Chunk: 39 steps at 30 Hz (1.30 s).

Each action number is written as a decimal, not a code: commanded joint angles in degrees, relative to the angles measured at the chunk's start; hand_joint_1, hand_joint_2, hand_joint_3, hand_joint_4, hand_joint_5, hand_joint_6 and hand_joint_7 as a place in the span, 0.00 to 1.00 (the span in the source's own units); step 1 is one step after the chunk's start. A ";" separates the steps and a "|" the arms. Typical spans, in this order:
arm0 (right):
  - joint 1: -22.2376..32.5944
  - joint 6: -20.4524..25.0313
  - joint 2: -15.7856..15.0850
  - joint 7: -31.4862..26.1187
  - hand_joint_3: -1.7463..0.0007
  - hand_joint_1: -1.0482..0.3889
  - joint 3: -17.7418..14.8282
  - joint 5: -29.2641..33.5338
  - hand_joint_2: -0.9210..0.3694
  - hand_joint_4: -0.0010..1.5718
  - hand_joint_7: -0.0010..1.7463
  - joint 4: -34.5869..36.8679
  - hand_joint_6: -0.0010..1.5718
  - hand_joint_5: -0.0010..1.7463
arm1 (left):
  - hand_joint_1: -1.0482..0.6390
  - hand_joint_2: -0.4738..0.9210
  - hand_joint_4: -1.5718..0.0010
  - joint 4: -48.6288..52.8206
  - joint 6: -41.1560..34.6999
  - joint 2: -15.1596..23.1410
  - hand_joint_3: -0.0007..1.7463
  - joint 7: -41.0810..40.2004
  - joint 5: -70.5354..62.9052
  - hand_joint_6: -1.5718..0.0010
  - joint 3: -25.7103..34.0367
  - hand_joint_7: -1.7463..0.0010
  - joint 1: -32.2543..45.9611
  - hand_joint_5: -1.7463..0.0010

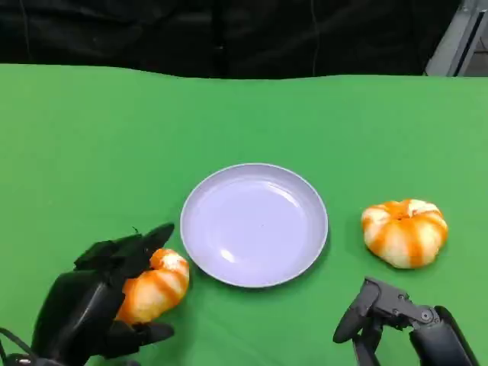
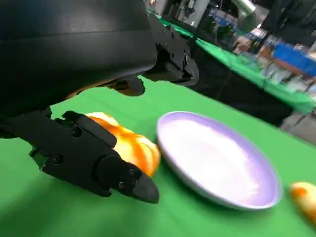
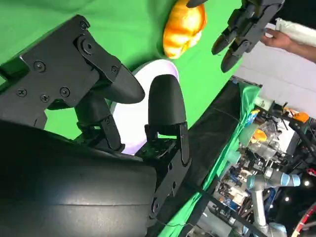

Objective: Grasp the bread from the table and place it into the plate.

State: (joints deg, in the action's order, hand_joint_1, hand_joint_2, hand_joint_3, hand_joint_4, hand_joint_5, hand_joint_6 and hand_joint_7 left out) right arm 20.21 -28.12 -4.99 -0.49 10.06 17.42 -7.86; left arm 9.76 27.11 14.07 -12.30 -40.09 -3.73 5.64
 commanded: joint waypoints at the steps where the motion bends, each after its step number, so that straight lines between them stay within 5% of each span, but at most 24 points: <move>1: 0.52 0.36 0.10 -0.52 0.18 0.63 0.22 -0.37 0.43 0.50 0.89 -0.54 0.42 1.00 | 0.27 0.97 0.93 -2.29 -7.00 1.95 0.01 -1.98 -6.82 0.85 -2.33 1.00 -0.68 0.84; 7: 1.05 0.44 0.13 -0.79 0.18 0.63 0.38 -0.08 0.43 0.50 0.89 -1.09 0.42 1.00 | 0.27 0.98 0.91 -2.97 -14.37 3.57 0.01 -0.57 -13.39 0.82 -6.87 0.99 -3.11 0.83; 16: 1.47 0.89 -0.12 -0.54 0.20 0.62 0.38 -0.51 0.41 0.49 0.89 -1.59 0.41 1.00 | 0.28 0.99 0.75 -1.65 -25.20 5.17 0.00 6.65 -20.26 0.82 -14.58 0.99 -8.63 0.81; 24: 1.56 0.84 -0.17 -0.65 0.21 0.61 0.45 -0.18 0.41 0.48 0.88 -1.64 0.41 1.00 | 0.36 1.00 0.59 3.17 -29.20 5.94 0.03 11.61 -20.25 0.61 -19.12 0.97 -13.56 0.89; 29: 1.28 1.19 -0.05 -0.52 0.22 0.60 0.51 -0.39 0.39 0.48 0.88 -1.56 0.41 1.00 | 0.49 1.00 0.40 5.63 -25.96 6.18 0.16 6.53 -14.19 0.43 -17.18 0.95 -13.98 0.85; 30: 1.17 1.12 -0.06 -0.64 0.23 0.60 0.46 -0.23 0.39 0.48 0.88 -1.49 0.41 1.00 | 0.50 1.00 0.34 6.21 -25.08 6.17 0.17 5.09 -12.96 0.37 -16.74 0.95 -14.11 0.78; 31: 1.08 1.04 -0.07 -0.74 0.23 0.60 0.42 -0.09 0.39 0.48 0.88 -1.42 0.41 1.00 | 0.51 1.00 0.37 6.68 -24.46 6.25 0.19 4.05 -12.15 0.29 -16.52 0.96 -14.25 0.56; 34: 0.81 0.85 -0.09 -0.80 0.23 0.60 0.37 -0.14 0.39 0.48 0.88 -1.18 0.41 1.00 | 0.49 1.00 0.45 7.00 -23.98 6.78 0.18 3.47 -10.84 0.20 -16.37 0.96 -14.58 0.19; 39: 0.62 0.78 -0.11 -0.80 0.24 0.61 0.31 -0.32 0.39 0.48 0.88 -1.02 0.41 1.00 | 0.47 1.00 0.49 5.83 -22.00 8.22 0.13 0.87 -9.46 0.19 -15.64 0.96 -13.78 0.03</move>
State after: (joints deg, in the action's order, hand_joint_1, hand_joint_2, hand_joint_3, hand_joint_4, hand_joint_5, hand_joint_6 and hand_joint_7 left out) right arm 20.86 -27.29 -4.80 -0.70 10.78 17.50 -9.05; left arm 15.67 4.34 20.17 -9.86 -50.29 -20.17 -9.60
